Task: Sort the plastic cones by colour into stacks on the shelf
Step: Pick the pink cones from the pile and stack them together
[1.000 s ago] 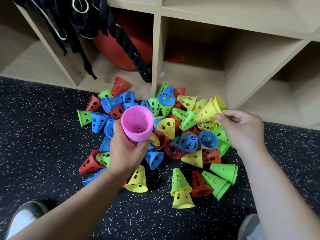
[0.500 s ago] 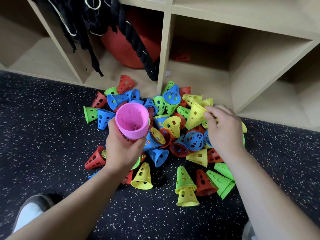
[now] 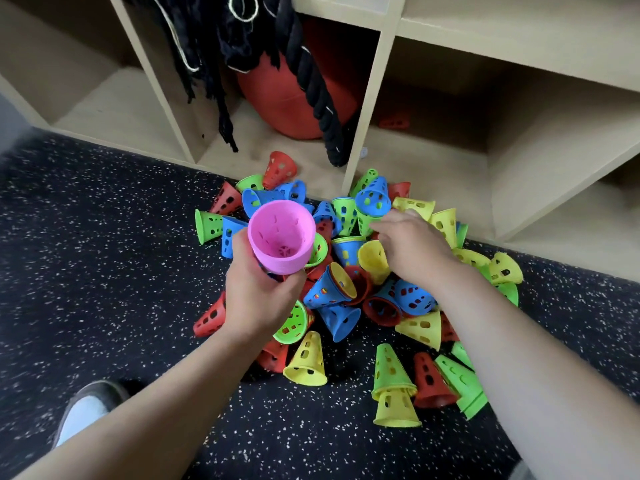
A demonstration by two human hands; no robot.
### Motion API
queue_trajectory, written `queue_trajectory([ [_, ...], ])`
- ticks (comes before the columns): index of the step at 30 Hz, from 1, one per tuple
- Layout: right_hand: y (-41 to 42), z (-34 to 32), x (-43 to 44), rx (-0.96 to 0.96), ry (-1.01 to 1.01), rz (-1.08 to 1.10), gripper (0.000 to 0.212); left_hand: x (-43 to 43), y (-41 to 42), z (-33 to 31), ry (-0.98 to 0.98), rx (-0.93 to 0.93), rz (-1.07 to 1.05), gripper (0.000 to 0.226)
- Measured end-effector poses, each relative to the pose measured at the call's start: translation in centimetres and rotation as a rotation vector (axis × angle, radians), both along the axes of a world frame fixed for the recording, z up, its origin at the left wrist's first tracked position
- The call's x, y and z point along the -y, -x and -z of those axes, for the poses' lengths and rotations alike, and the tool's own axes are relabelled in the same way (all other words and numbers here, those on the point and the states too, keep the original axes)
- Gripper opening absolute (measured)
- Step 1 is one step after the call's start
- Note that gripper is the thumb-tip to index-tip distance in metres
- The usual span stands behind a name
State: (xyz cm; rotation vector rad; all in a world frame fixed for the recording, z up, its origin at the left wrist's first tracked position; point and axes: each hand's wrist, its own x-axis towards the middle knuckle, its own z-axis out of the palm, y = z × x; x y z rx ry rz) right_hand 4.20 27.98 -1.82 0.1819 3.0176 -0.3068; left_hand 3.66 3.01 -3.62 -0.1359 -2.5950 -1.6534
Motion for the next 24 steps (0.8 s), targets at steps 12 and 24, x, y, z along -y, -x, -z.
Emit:
queue_trajectory([
  [12, -4.9, -1.3, 3.8, -0.485, 0.45, 0.292, 0.023, 3.2, 0.8, 0.6, -0.001, -0.004, -0.114, 0.058],
  [24, -6.5, -0.3, 7.6, -0.507, 0.665, 0.479, 0.024, 8.8, 2.8, 1.1, -0.024, -0.047, -0.243, 0.061],
])
